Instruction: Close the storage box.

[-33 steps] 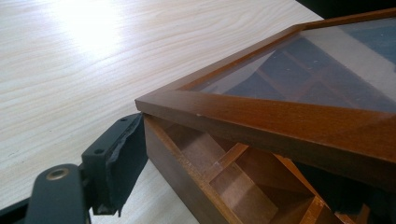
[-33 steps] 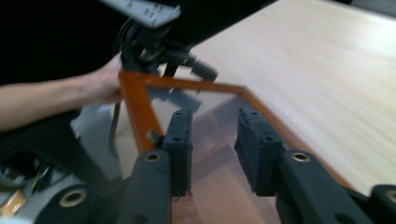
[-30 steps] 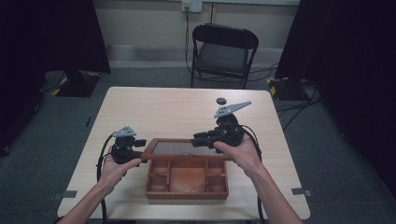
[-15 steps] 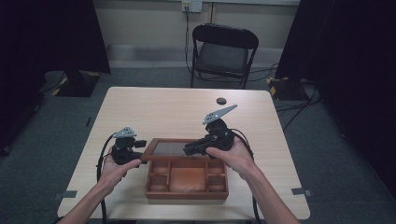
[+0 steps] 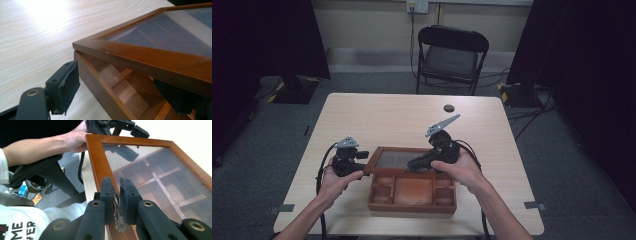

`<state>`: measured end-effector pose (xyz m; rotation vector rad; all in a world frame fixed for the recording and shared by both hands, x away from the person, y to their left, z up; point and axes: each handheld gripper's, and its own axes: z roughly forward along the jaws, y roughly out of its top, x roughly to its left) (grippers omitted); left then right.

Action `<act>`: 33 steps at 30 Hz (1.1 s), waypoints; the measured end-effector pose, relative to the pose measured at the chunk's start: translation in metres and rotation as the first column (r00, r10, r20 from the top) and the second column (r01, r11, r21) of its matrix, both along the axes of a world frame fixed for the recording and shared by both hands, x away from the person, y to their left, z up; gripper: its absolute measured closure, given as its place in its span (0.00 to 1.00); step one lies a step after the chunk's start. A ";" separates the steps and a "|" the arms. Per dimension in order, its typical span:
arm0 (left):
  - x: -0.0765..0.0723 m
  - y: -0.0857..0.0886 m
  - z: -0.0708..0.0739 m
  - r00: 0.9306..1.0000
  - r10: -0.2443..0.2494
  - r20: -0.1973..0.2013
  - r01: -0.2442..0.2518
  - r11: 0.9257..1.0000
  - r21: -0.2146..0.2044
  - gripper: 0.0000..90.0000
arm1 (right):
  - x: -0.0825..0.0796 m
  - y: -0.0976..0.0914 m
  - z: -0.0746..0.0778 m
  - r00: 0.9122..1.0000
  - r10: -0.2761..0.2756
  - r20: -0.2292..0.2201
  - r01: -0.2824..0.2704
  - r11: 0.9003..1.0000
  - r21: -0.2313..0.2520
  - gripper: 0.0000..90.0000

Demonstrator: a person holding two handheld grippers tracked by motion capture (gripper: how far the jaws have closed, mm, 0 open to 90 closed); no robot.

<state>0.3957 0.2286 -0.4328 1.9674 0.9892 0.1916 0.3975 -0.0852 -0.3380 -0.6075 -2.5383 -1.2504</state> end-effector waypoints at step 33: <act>0.021 0.041 -0.006 0.992 0.120 -0.041 -0.119 0.993 0.020 0.23 | -0.014 0.001 -0.010 0.999 0.027 0.033 -0.024 0.998 -0.063 0.92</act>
